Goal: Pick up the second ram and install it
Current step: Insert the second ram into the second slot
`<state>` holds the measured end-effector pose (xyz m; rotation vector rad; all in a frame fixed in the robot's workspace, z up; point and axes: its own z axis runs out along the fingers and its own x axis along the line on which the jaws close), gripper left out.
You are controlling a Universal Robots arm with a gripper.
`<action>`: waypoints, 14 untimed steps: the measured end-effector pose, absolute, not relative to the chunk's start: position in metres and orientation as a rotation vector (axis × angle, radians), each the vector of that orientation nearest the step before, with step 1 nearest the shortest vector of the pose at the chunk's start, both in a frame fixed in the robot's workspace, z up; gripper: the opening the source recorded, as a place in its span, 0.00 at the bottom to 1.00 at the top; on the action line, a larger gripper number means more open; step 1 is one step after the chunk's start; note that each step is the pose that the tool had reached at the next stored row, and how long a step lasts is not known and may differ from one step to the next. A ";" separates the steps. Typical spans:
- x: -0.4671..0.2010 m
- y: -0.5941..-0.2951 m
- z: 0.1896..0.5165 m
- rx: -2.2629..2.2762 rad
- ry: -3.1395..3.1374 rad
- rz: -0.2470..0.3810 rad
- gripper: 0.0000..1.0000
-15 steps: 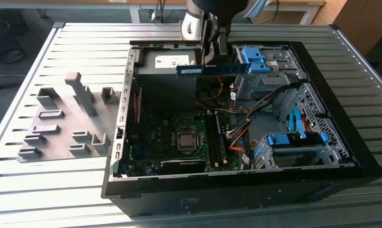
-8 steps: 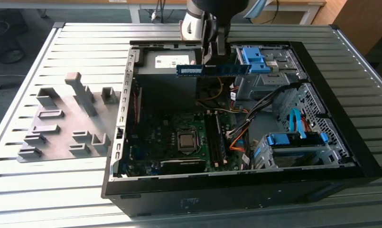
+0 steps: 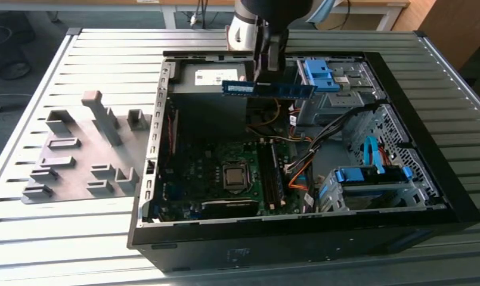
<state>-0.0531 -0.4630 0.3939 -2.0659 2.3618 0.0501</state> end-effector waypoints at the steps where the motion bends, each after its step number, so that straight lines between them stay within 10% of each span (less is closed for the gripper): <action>1: -0.053 -0.463 0.394 -2.044 2.381 0.050 0.14; 14: -0.053 -0.463 0.393 -1.943 2.462 0.049 0.14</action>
